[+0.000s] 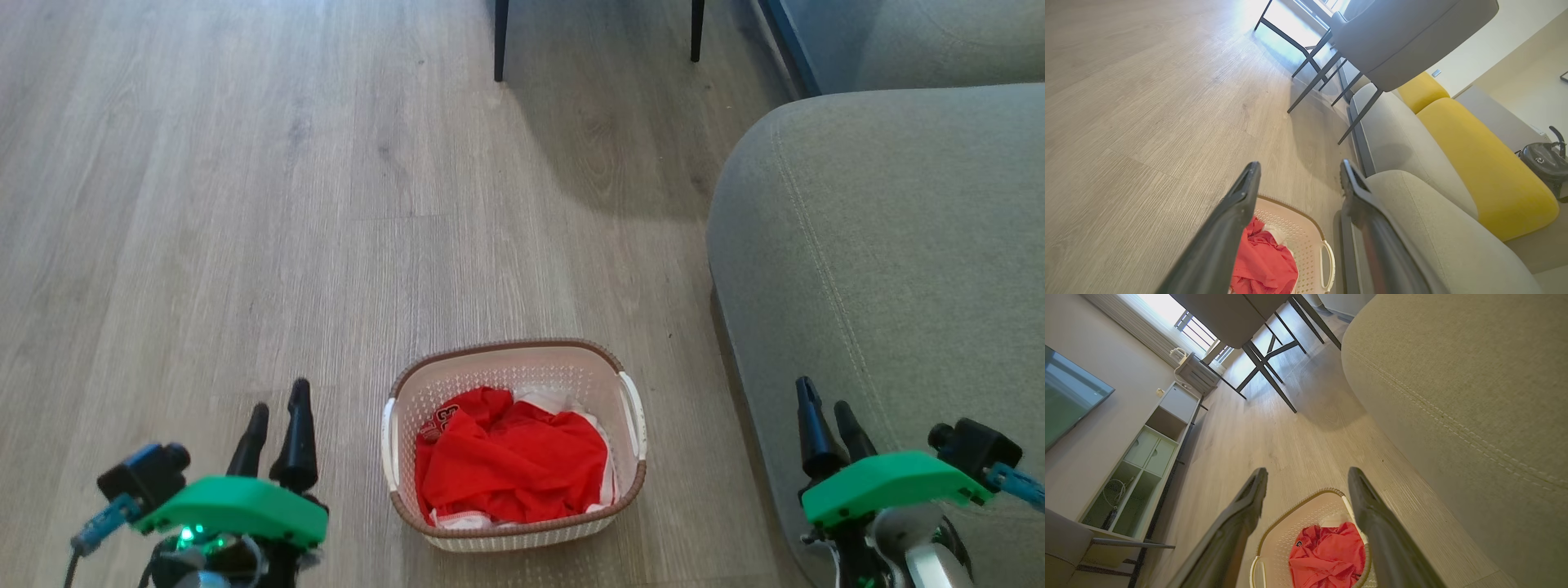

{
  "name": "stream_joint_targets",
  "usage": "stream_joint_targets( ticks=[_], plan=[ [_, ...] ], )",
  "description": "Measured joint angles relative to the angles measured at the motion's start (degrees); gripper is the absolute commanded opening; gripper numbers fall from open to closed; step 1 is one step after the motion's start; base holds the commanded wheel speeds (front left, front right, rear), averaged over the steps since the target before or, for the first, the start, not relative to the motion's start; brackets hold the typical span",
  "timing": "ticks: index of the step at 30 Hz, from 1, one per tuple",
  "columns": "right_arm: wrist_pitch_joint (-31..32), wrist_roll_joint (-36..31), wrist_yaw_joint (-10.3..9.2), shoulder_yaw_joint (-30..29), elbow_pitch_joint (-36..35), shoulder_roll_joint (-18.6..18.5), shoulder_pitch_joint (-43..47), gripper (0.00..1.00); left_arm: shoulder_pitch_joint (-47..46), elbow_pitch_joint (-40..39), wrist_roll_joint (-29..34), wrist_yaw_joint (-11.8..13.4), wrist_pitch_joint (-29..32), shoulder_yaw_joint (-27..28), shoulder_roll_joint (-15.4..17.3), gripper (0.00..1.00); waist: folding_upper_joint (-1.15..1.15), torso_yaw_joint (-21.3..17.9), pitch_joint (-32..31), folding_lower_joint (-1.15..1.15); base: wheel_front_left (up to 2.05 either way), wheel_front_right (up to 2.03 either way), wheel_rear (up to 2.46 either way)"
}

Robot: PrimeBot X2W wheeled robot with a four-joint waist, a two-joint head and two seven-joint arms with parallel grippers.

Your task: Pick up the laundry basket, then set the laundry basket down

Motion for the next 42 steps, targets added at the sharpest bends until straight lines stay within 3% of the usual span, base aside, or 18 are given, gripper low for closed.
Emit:
stream_joint_targets(
  ticks=[42],
  plan=[
    [-6.7,-27.7,0.0,5.9,0.4,-0.2,0.0,1.0,3.1,2.3,28.4,1.7,-7.0,-3.9,0.5,1.0,0.0,0.3,-0.8,0.0,0.0,0.0,0.0]
  ],
)
